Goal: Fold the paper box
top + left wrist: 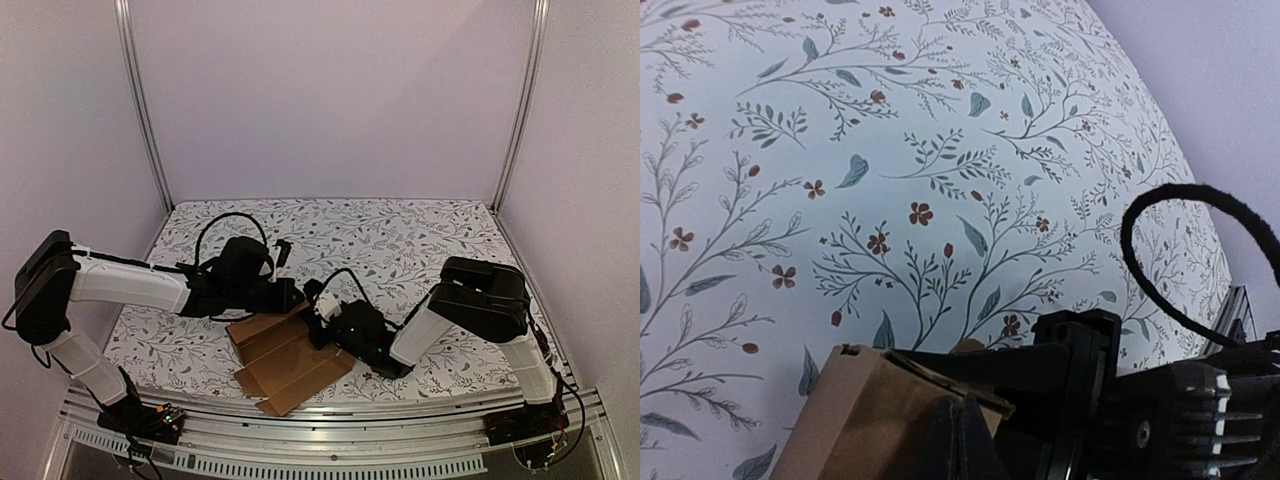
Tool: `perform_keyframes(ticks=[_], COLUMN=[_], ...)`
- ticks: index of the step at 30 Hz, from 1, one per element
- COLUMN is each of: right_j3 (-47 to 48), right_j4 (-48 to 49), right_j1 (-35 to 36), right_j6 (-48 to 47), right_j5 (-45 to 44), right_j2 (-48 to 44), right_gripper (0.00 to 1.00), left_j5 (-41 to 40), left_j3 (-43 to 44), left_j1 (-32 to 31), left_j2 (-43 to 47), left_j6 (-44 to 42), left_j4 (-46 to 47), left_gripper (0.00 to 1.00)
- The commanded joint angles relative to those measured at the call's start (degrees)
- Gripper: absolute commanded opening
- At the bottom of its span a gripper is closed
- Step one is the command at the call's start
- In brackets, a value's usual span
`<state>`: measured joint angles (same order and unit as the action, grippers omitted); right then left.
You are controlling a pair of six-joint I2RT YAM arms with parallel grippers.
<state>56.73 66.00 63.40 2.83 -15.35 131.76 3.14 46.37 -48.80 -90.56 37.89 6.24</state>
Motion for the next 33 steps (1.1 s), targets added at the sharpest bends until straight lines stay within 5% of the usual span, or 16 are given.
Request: perform_keyframes(ticks=[1, 5, 12, 20, 25, 33], right_j3=[1.33, 1.94, 2.31, 3.26, 4.33, 4.05], right_j4=[1.12, -0.22, -0.86, -0.97, -2.10, -1.95], right_j1=[0.46, 0.63, 0.85, 1.17, 1.27, 1.31], right_j6=[0.86, 0.70, 0.51, 0.47, 0.11, 0.08], right_j5=[-1.67, -2.71, -3.48, -4.64, -4.79, -4.68], right_j2=[1.39, 1.56, 1.64, 2.06, 2.49, 2.90], right_gripper=[0.14, 0.00, 0.01, 0.16, 0.01, 0.00], left_j5=[0.29, 0.24, 0.14, 0.07, -0.13, -0.33], left_j3=[-1.72, -1.80, -1.81, -1.55, -1.55, -1.66], left_j1=[-1.21, -1.30, -1.48, -1.48, -1.54, -1.57], left_j2=[-1.48, -1.37, -1.22, -1.16, -0.78, 0.10], left_j6=[0.43, 0.47, 0.65, 0.62, 0.52, 0.82], left_j4=[-3.10, -3.08, -3.16, -3.47, -3.76, -4.08], left_gripper=[0.00, 0.00, 0.00, 0.00, 0.00, 0.00])
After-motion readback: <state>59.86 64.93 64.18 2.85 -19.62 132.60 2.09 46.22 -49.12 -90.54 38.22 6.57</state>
